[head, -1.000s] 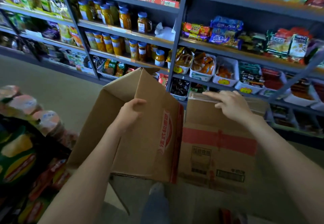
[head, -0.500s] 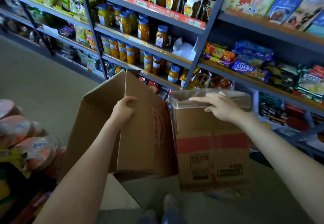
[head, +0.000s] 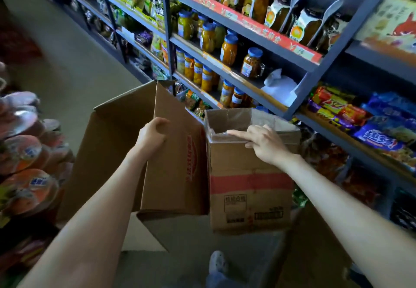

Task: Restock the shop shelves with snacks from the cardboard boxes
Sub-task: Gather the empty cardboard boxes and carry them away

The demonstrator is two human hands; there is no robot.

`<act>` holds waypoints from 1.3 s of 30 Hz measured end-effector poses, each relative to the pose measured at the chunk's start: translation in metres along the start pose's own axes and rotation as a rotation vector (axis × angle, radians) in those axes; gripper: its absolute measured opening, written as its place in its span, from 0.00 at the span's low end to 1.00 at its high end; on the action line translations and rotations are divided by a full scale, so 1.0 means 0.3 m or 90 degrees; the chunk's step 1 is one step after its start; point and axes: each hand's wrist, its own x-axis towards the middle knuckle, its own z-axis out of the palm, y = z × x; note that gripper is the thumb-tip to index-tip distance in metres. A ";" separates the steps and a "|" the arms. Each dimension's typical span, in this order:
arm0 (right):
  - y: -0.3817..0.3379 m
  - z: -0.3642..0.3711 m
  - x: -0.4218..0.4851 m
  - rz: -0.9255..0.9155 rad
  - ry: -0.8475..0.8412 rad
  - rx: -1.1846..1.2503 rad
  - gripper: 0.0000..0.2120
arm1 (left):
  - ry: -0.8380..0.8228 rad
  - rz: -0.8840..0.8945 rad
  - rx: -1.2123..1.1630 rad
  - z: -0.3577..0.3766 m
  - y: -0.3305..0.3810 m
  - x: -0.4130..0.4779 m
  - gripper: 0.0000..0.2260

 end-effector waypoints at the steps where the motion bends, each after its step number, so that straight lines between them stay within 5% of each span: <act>1: 0.031 0.025 0.032 -0.020 0.001 -0.005 0.35 | 0.011 -0.009 0.005 0.010 -0.004 0.017 0.24; 22: 0.326 0.507 0.898 -0.209 -0.131 0.049 0.36 | 0.096 -0.237 0.025 0.095 -0.099 0.705 0.23; 39: 0.499 0.691 1.564 -0.274 -0.113 0.112 0.37 | 0.177 -0.300 0.039 -0.080 -0.151 1.223 0.24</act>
